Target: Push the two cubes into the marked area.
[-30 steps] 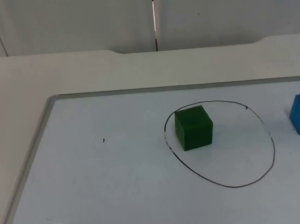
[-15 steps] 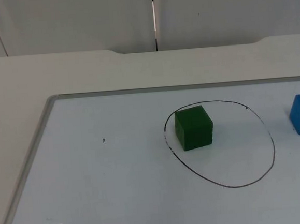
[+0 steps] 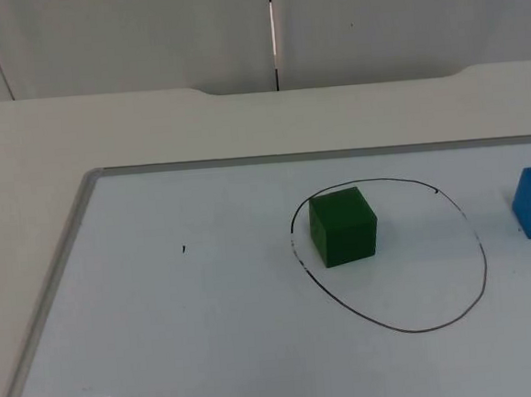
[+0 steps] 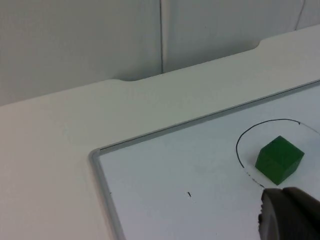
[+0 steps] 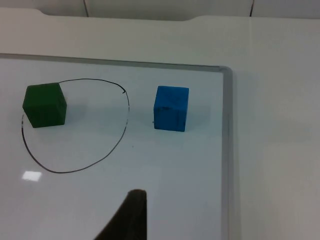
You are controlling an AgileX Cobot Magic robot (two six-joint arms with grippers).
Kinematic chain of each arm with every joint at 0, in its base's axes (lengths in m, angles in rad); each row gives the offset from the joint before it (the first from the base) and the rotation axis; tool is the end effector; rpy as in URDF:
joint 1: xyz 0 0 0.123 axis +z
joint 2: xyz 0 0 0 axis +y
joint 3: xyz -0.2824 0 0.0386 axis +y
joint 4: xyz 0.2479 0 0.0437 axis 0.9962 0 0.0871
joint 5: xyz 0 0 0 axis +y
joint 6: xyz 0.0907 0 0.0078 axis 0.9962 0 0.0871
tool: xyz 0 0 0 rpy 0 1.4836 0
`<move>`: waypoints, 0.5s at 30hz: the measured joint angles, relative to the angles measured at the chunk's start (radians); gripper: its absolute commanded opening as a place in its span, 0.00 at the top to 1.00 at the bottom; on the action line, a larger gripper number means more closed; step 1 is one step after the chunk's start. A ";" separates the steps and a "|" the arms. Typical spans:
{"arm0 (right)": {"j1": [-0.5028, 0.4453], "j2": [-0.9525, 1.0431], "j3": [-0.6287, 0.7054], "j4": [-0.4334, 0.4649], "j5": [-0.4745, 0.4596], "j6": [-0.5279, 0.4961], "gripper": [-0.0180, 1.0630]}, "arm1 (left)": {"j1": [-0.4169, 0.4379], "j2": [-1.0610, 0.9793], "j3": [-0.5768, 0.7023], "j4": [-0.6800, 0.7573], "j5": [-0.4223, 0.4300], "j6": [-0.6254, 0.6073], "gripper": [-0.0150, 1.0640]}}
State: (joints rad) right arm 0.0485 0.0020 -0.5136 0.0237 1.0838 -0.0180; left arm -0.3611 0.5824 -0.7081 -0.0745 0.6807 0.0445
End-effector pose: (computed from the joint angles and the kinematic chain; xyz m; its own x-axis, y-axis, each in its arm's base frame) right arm -0.0072 0.0016 0.2791 -0.4651 -0.0295 -0.8848 -0.0702 0.9975 0.0036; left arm 0.0986 -0.0418 0.3440 -0.4259 0.1465 -0.8928 0.3864 0.9218 -0.0331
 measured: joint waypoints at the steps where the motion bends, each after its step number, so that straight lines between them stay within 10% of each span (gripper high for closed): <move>1: 0.000 0.000 0.000 0.000 0.000 0.000 0.01 | 0.000 -0.031 0.013 0.012 0.015 -0.020 0.99; 15: 0.000 0.000 0.000 0.000 0.000 0.000 0.01 | 0.000 -0.363 0.092 0.058 0.265 -0.087 0.99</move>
State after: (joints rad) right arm 0.0485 0.0020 -0.5136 0.0237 1.0838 -0.0180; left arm -0.3611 0.2192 -0.6162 -0.0164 0.9457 -0.0422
